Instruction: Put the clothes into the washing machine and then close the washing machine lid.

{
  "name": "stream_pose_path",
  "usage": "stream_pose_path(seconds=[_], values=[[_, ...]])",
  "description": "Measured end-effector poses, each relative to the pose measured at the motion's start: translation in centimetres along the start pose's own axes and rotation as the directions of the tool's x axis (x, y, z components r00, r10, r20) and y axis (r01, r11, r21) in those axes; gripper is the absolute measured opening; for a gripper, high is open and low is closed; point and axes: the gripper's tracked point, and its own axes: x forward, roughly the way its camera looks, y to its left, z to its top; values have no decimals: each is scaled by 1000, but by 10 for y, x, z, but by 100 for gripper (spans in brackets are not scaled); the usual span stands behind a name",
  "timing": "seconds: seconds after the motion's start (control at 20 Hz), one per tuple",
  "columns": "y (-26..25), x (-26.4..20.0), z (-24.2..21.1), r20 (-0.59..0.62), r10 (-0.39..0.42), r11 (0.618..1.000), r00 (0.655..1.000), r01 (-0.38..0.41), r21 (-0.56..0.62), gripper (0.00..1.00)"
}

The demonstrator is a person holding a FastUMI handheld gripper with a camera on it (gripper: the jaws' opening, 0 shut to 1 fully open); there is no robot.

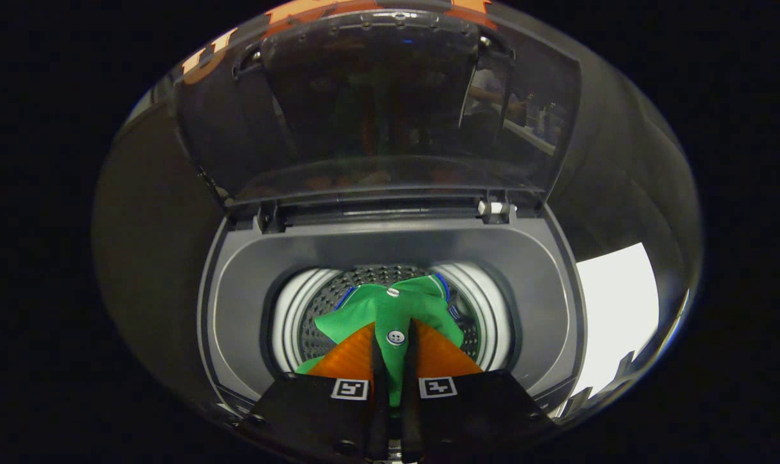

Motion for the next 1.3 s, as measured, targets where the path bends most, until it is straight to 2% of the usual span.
stream_pose_path(seconds=[0.3, 0.5, 0.6, 0.65, 0.7, 0.8, 1.05, 1.3], values=[[1, 24, -18, -97, -11, 999, 995, 6, -49, 16], [0, 31, -28, -131, -31, 997, 991, 22, -71, 25], [0, 29, -27, -124, -39, 997, 992, 30, -70, 36], [-2, 26, -25, -119, -43, 997, 992, 35, -75, 45], [-3, 23, -22, -114, -47, 996, 992, 38, -82, 45], [-5, 18, -19, -108, -55, 995, 993, 45, -91, 52], [-12, -4, -12, -88, -89, 992, 992, 81, -96, 100], [-5, -37, 4, -47, -77, 992, 996, 72, -105, 99]])
